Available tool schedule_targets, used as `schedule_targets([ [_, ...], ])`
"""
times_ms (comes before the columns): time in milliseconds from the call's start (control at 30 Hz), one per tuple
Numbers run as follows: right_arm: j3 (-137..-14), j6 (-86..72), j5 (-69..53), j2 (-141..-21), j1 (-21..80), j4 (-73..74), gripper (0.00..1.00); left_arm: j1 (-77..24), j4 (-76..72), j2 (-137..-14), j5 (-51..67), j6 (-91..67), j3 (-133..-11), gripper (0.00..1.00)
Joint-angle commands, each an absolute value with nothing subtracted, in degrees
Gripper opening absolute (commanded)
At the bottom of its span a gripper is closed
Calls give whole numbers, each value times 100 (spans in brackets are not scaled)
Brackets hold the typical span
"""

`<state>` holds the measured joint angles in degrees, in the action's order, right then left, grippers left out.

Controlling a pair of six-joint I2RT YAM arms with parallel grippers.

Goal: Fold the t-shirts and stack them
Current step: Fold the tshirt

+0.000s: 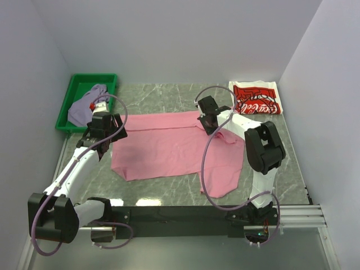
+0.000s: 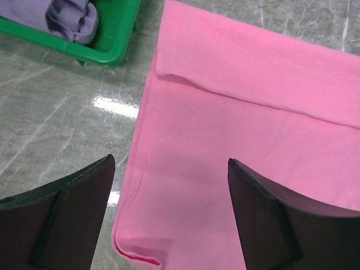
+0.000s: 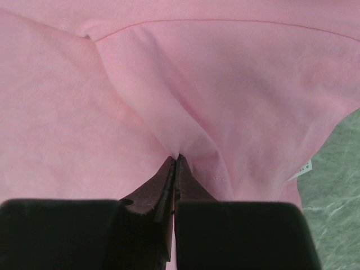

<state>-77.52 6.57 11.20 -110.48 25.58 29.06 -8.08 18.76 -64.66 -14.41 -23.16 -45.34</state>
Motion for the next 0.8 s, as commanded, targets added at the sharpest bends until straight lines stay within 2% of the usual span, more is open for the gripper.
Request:
schedule_targets([
  [0,-8138,686,765,-10696,2514,3330,0,-809,1837,-6451,-1354,-2188,-4632,87],
  [233,-8367,563,133,-10889,2514,4007,0,-809,1854,-6495,-1301,-2188,-4649,87],
  [300,-8393,554,-200,-10933,2514,4060,4,-800,1846,-6495,-1275,-2180,-4641,87],
  [433,-8402,484,-422,-10977,2505,4122,6,-809,1846,-6530,-1257,-2180,-4649,87],
  [533,-8446,370,-413,-11021,2470,4175,18,-809,1863,-6557,-1239,-2180,-4649,87],
  [667,-8280,177,-993,-10724,2382,3930,42,-809,1863,-6548,-1230,-2180,-4641,87],
  [767,-8034,-217,-1064,-10337,2154,3569,46,-809,1863,-6539,-1213,-2188,-4641,87],
])
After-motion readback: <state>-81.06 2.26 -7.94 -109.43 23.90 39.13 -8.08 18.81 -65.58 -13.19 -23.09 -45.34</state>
